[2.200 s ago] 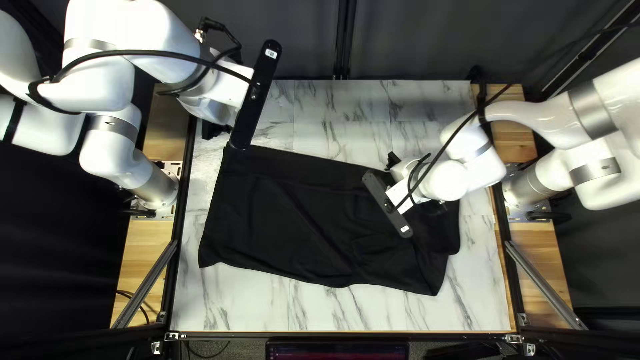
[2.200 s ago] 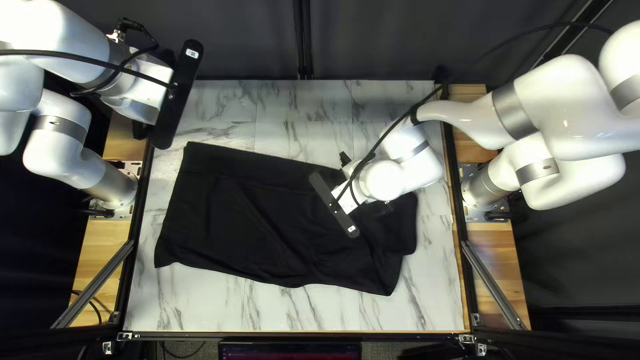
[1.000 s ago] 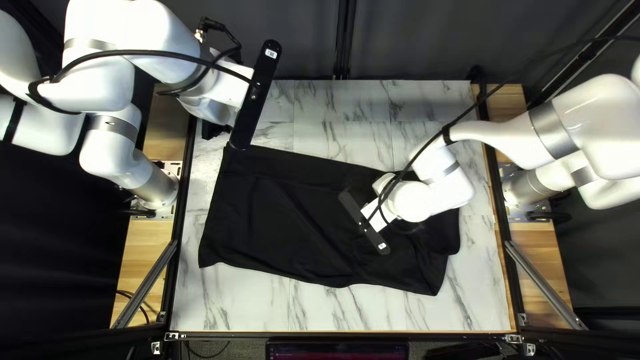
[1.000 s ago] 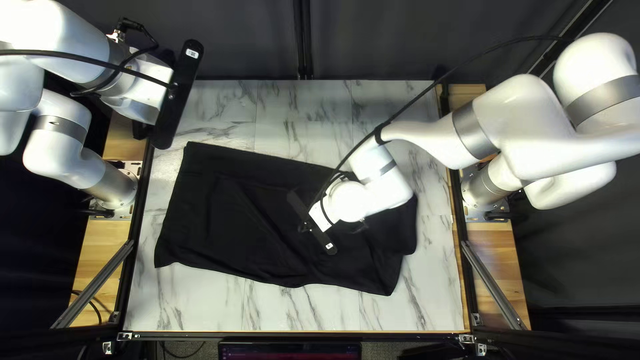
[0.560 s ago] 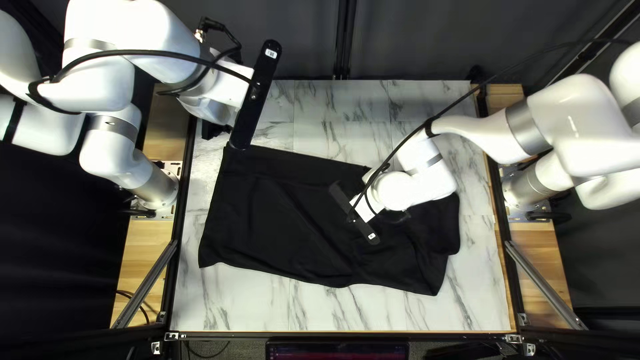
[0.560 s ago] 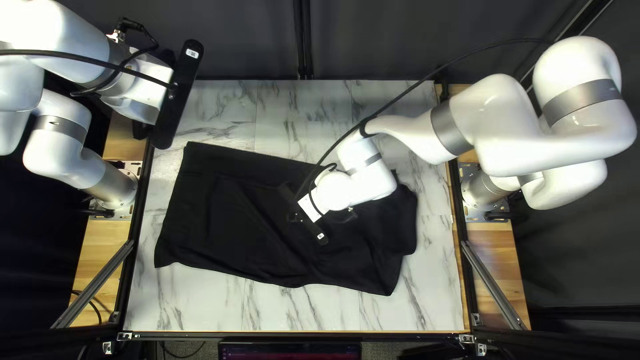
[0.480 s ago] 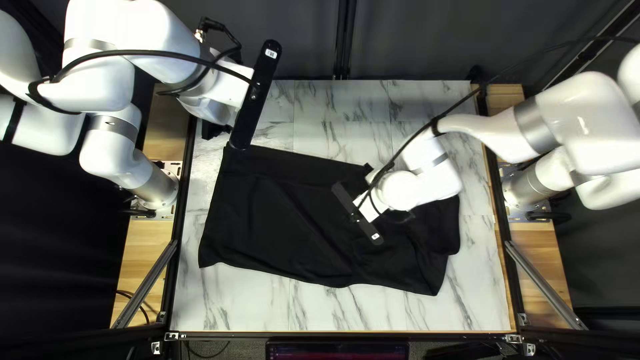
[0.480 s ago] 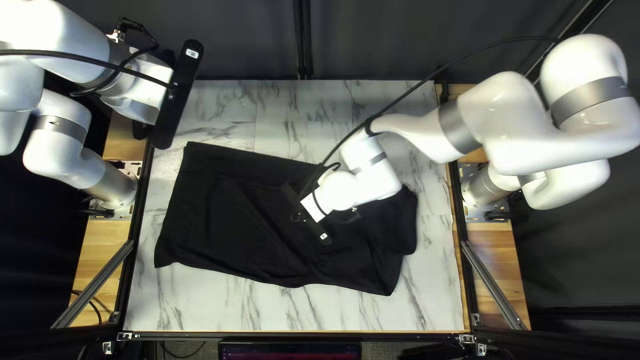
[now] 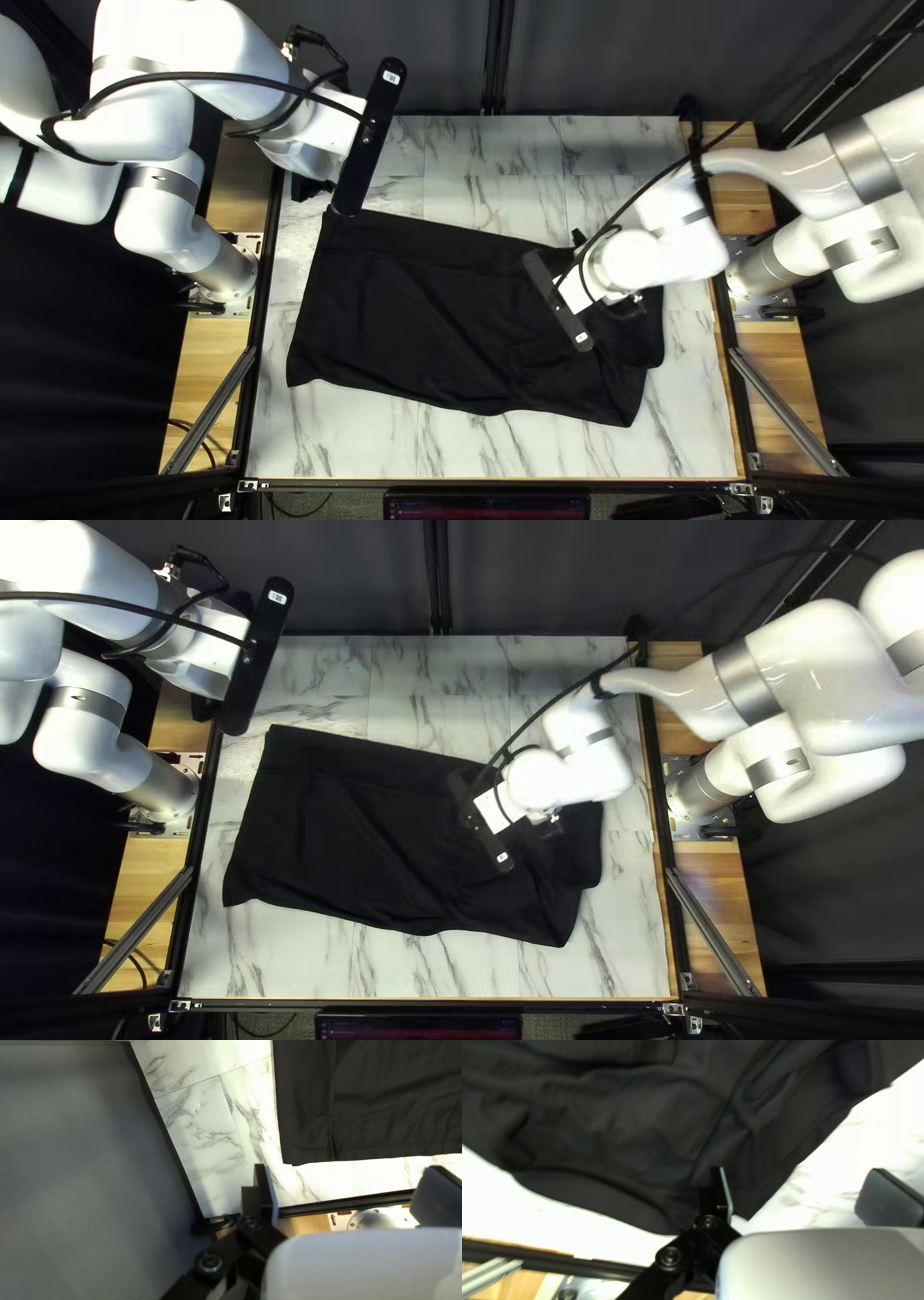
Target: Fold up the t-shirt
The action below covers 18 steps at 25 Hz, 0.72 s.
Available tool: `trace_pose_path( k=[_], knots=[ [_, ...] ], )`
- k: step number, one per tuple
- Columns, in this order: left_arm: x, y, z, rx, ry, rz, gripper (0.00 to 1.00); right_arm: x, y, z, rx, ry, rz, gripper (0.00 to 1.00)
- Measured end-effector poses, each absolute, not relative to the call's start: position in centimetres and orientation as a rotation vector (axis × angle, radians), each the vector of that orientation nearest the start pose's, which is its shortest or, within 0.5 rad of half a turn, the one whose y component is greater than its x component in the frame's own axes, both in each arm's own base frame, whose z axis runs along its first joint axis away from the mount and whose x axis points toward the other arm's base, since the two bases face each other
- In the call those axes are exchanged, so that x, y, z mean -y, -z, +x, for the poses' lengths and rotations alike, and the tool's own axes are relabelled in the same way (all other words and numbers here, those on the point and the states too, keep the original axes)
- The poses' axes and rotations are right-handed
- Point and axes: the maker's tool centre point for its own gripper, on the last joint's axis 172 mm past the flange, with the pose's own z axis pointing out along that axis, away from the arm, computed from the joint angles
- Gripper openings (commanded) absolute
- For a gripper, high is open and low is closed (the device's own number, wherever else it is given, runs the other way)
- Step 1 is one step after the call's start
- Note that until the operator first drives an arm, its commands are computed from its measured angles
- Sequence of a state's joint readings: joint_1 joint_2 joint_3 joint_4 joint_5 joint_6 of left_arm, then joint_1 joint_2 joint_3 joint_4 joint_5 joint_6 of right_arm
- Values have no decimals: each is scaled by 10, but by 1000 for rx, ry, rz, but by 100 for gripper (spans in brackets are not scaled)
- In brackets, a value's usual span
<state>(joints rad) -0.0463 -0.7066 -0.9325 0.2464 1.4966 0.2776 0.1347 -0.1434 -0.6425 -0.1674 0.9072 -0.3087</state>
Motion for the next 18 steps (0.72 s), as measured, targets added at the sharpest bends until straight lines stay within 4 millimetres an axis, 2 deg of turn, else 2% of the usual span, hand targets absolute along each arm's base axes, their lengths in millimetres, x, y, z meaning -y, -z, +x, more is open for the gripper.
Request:
trace_pose_path(
  k=[3, 13, 14, 15, 16, 17, 18],
  knots=[
    [-50, -371, 308, -465, 163, -2838, 100, -21, -89, 343, 854, -220, -3098, 100],
    [-50, -371, 308, -465, 163, -2838, 100, -52, -75, 310, 724, -296, -3032, 100],
    [-50, -371, 308, -465, 163, -2838, 100, -54, -73, 308, 714, -309, -3033, 93],
    [-50, -371, 308, -465, 163, -2838, 100, -56, -71, 305, 703, -321, -3035, 91],
    [-50, -371, 308, -465, 163, -2838, 100, -58, -69, 303, 692, -332, -3037, 64],
    [-50, -371, 308, -465, 163, -2838, 100, -60, -67, 301, 683, -343, -3040, 59],
    [-50, -371, 308, -465, 163, -2838, 100, -61, -65, 300, 674, -352, -3043, 4]
  ],
)
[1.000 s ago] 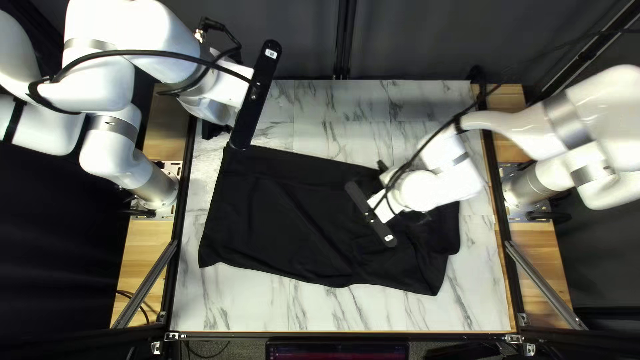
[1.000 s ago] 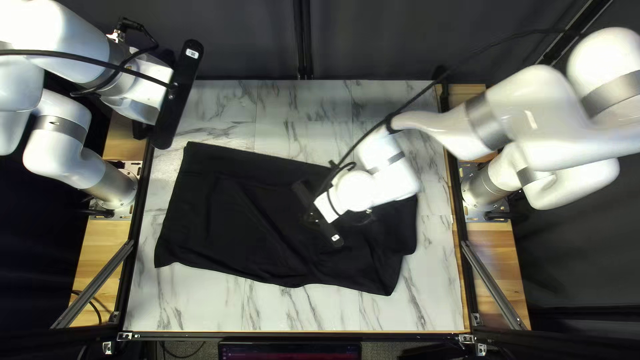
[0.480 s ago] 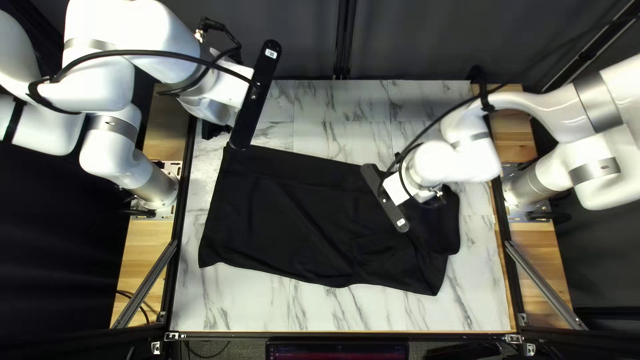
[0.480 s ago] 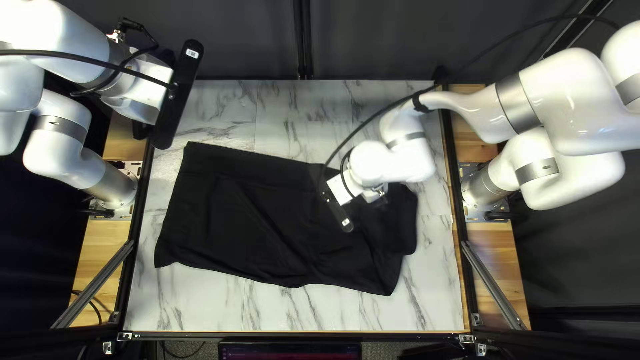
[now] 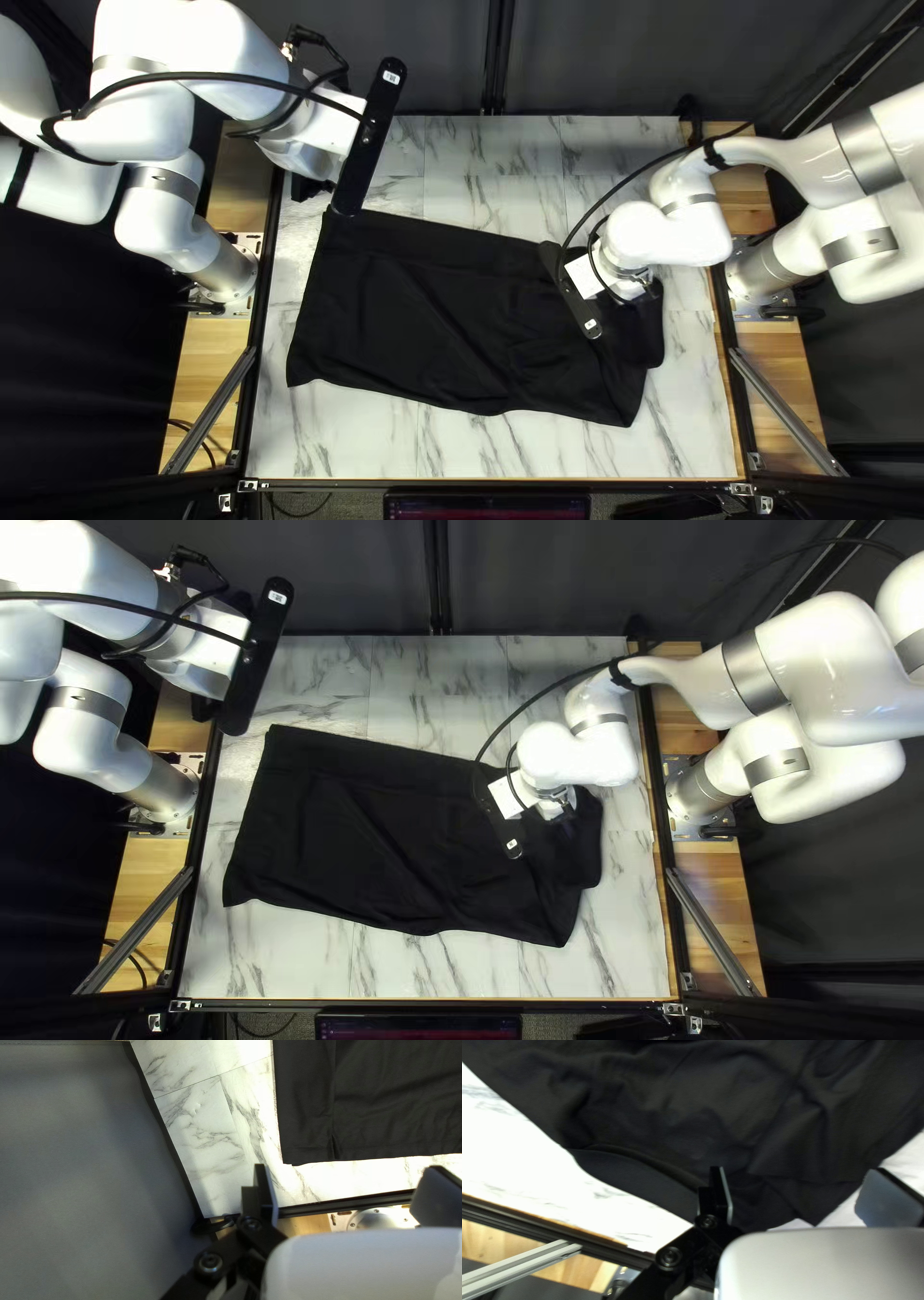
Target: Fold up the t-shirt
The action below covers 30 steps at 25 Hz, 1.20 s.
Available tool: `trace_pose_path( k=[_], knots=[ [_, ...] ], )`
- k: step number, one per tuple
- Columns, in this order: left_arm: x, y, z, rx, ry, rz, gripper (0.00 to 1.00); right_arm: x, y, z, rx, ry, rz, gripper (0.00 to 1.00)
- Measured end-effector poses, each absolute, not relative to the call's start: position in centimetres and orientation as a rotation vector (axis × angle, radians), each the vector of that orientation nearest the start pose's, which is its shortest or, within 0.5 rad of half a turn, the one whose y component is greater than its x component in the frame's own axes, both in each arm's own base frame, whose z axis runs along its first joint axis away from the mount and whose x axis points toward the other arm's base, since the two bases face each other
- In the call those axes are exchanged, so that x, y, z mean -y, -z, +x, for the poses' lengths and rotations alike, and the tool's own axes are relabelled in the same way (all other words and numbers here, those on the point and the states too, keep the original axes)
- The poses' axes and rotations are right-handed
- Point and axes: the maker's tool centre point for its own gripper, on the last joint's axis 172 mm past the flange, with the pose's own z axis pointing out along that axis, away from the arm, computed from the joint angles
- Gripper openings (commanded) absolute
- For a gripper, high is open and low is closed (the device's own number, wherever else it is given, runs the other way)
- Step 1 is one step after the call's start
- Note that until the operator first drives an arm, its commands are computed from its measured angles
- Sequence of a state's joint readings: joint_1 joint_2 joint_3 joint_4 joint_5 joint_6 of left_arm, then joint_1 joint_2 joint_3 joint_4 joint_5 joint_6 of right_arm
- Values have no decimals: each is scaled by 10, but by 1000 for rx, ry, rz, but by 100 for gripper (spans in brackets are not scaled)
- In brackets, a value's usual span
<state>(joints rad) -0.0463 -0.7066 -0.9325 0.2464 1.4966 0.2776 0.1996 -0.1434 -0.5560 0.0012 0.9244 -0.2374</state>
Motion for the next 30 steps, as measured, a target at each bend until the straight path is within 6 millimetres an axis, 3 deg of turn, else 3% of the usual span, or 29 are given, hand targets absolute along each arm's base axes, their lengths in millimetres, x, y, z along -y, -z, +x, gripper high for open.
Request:
trace_pose_path(
  k=[1, 8, 19, 21, 22, 30],
  knots=[
    [-50, -371, 308, -465, 163, -2838, 100, -62, -62, 299, 669, -358, -3045, 0],
    [-50, -371, 308, -465, 163, -2838, 100, -61, -48, 296, 596, -379, -3112, 0],
    [-50, -371, 308, -465, 163, -2838, 100, -81, -59, 287, 499, -394, -3269, 0],
    [-50, -371, 308, -465, 163, -2838, 100, -83, -59, 286, 497, -393, -3274, 83],
    [-50, -371, 308, -465, 163, -2838, 100, -82, -58, 286, 498, -391, -3275, 100],
    [-50, -371, 308, -465, 163, -2838, 100, -68, -54, 294, 511, -354, -3284, 100]
  ],
)
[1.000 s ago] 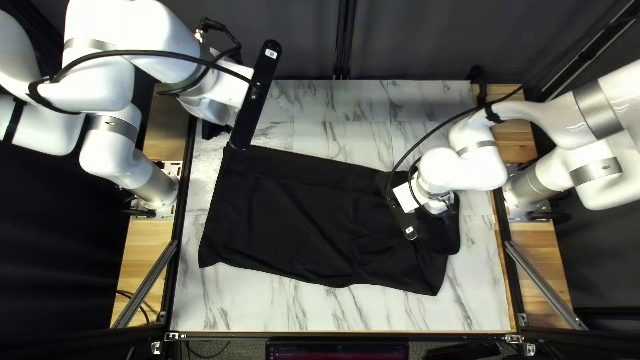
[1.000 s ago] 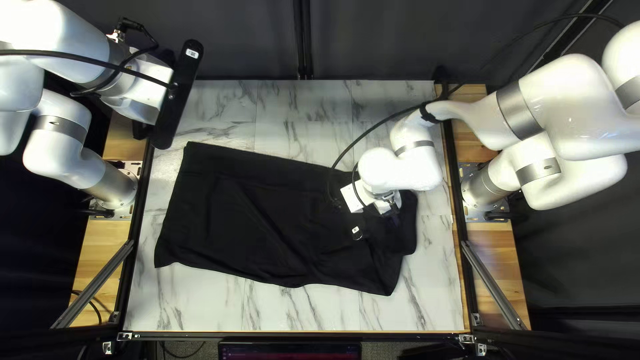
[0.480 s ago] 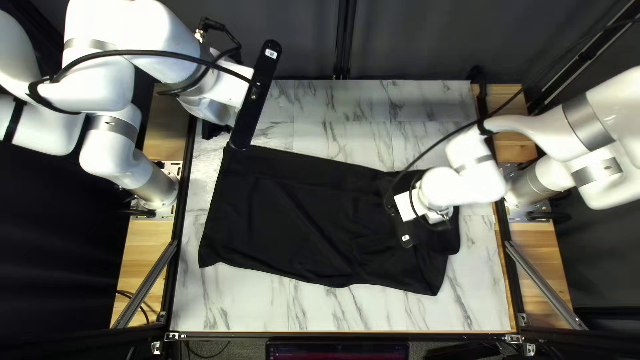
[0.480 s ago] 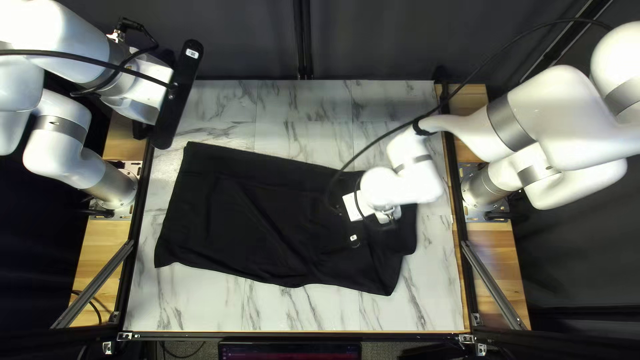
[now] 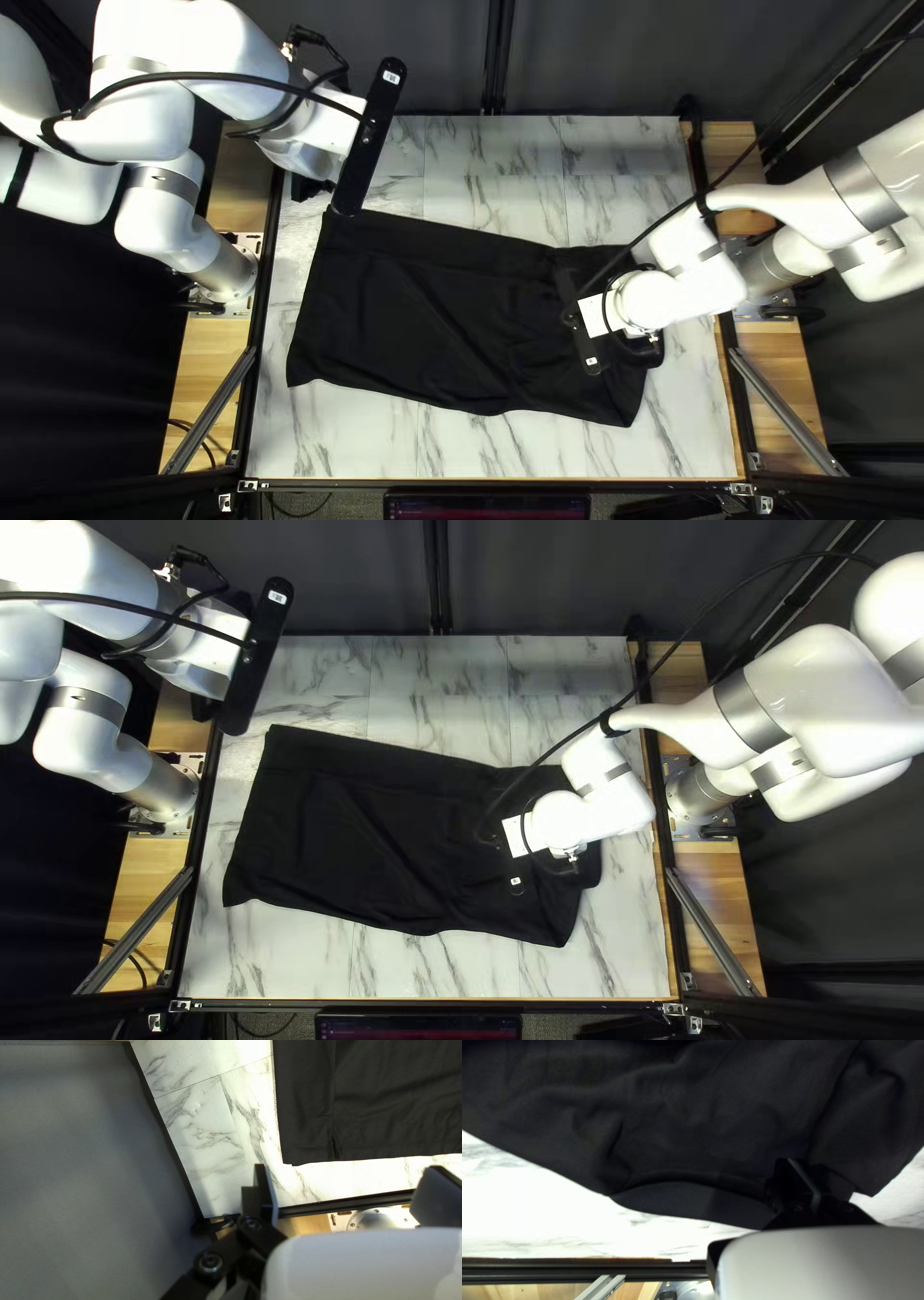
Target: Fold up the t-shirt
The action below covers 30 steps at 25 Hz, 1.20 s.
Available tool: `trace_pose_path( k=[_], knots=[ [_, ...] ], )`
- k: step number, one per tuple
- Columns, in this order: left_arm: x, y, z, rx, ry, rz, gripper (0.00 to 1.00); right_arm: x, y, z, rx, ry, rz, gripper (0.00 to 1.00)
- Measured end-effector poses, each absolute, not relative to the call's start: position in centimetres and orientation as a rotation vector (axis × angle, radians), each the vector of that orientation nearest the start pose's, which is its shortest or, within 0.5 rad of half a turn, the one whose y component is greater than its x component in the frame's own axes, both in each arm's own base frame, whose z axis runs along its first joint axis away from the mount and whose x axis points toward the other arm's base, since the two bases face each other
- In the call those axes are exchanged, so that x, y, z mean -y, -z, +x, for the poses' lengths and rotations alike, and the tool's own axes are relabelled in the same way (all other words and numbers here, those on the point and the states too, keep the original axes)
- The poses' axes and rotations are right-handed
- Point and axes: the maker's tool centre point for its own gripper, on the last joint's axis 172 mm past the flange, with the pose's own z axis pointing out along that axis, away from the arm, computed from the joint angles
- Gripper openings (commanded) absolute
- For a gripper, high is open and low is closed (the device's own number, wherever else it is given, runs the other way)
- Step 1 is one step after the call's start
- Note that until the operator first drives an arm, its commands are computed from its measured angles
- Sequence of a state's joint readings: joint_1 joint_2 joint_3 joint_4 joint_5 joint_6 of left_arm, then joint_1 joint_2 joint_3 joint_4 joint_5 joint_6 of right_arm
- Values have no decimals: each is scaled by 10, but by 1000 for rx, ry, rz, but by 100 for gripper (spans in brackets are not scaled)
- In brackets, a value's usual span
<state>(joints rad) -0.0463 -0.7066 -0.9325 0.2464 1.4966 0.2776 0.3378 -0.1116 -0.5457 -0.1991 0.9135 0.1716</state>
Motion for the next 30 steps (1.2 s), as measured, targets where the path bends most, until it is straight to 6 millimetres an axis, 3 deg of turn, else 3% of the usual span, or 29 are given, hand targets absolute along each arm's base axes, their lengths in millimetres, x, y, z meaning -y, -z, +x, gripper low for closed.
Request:
trace_pose_path(
  k=[4, 5, 6, 7, 8, 30],
  knots=[
    [-50, -371, 308, -465, 163, -2838, 100, -65, -52, 293, 510, -344, -3293, 100],
    [-50, -371, 308, -465, 163, -2838, 100, -65, -51, 293, 510, -343, -3294, 96],
    [-50, -371, 308, -465, 163, -2838, 100, -65, -49, 294, 512, -343, -3295, 40],
    [-50, -371, 308, -465, 163, -2838, 100, -64, -48, 294, 512, -343, -3296, 10],
    [-50, -371, 308, -465, 163, -2838, 100, -64, -46, 294, 513, -342, -3297, 0],
    [-50, -371, 308, -465, 163, -2838, 100, -56, -42, 294, 490, -343, -3348, 0]
  ],
)
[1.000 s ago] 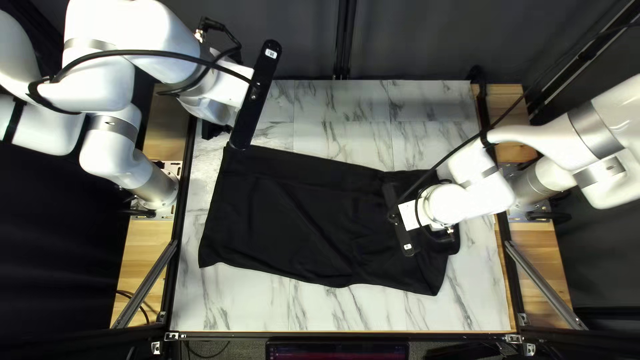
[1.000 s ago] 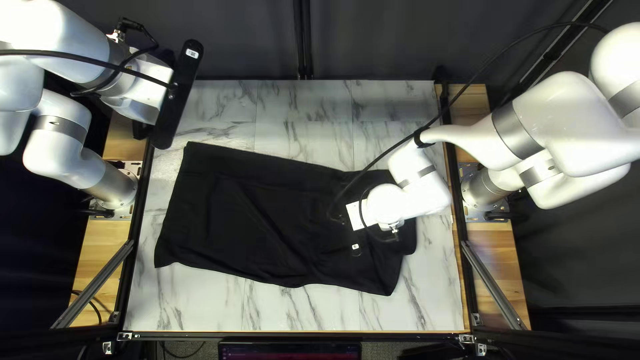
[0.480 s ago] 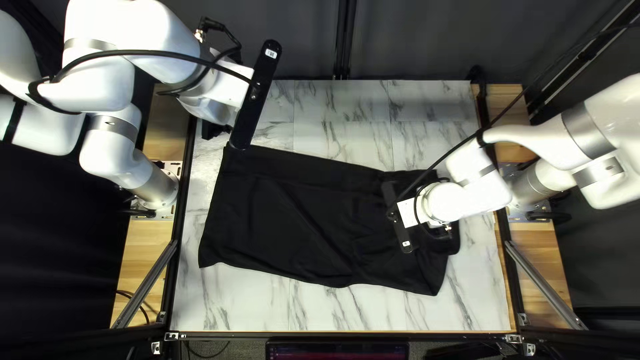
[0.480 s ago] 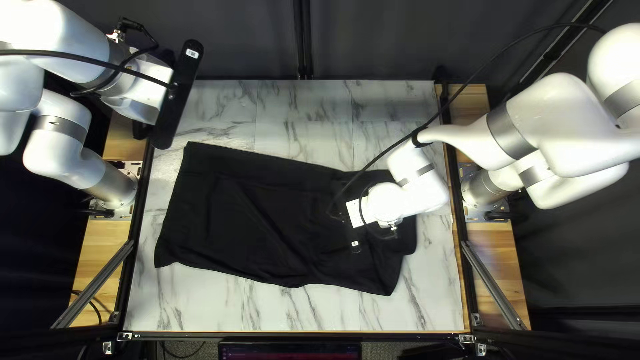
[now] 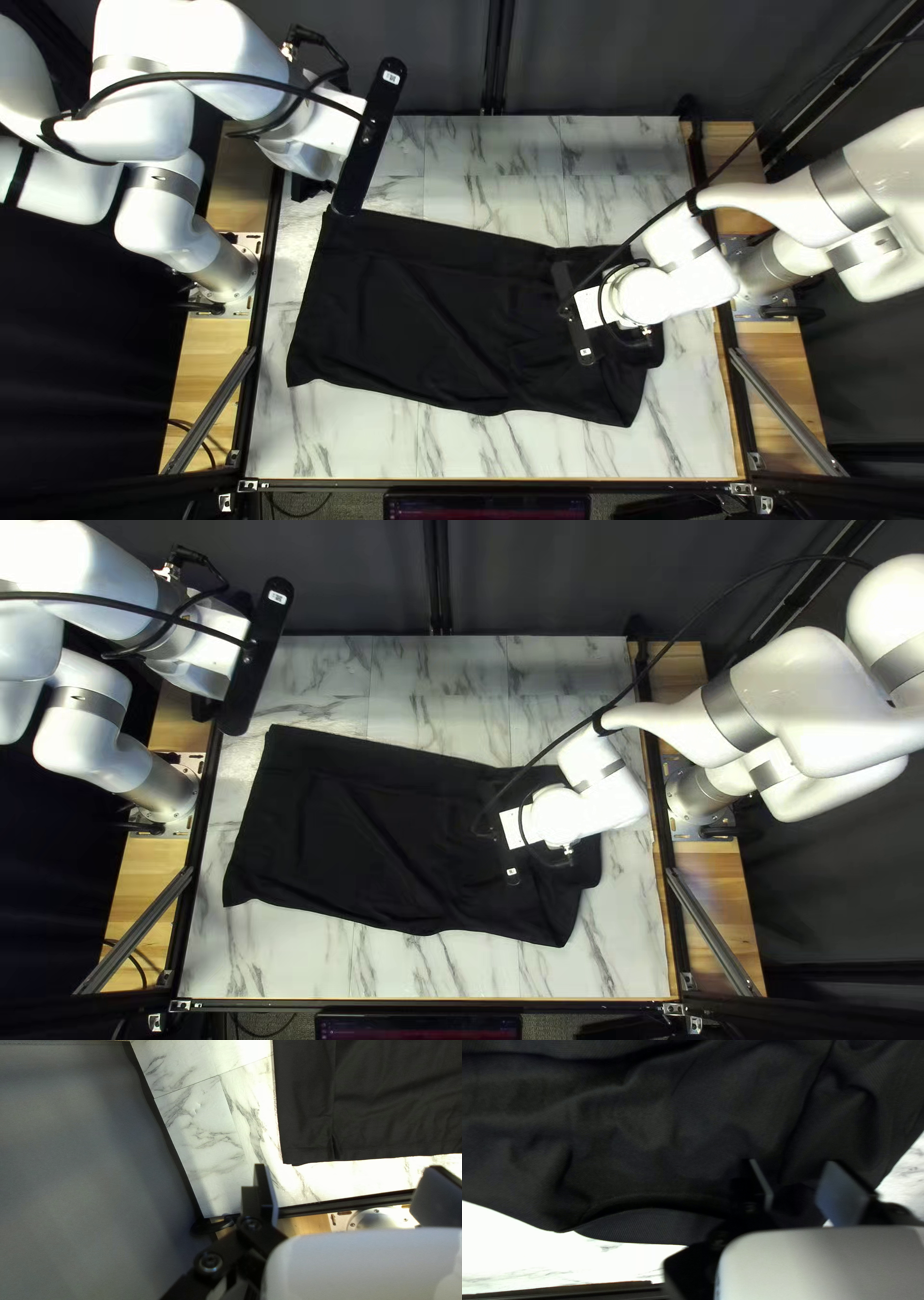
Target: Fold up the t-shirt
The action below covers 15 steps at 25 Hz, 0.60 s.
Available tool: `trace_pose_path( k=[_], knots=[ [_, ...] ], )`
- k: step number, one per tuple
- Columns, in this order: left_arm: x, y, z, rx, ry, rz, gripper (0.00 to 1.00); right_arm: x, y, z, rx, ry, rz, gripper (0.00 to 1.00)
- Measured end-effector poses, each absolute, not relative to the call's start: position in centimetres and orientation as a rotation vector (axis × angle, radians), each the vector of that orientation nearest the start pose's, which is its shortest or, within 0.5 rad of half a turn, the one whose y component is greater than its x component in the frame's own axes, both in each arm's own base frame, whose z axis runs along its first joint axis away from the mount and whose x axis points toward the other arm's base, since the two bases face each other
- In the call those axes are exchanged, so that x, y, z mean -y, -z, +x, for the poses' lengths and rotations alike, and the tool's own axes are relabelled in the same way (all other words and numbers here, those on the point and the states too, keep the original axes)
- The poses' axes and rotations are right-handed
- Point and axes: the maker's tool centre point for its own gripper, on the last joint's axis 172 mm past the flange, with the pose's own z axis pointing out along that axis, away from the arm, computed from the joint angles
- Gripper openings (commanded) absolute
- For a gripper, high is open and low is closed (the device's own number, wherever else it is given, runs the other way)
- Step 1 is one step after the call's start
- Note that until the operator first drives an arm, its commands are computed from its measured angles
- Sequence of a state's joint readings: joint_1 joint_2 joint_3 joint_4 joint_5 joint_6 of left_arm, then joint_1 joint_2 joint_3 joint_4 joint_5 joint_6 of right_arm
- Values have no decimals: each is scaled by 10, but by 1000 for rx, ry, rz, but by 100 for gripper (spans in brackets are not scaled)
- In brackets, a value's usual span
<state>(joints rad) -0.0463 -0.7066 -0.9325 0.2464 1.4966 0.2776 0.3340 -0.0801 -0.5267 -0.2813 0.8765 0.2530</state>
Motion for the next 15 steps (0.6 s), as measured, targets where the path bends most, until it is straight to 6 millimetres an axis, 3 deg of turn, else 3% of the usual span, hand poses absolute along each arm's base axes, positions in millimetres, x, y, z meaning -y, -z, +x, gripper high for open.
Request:
trace_pose_path(
  k=[10, 15],
  knots=[
    [-50, -371, 308, -465, 163, -2838, 100, -76, -64, 286, 461, -353, -3390, 0],
    [-50, -371, 308, -465, 163, -2838, 100, -83, -62, 284, 453, -370, -3394, 0]
  ],
)
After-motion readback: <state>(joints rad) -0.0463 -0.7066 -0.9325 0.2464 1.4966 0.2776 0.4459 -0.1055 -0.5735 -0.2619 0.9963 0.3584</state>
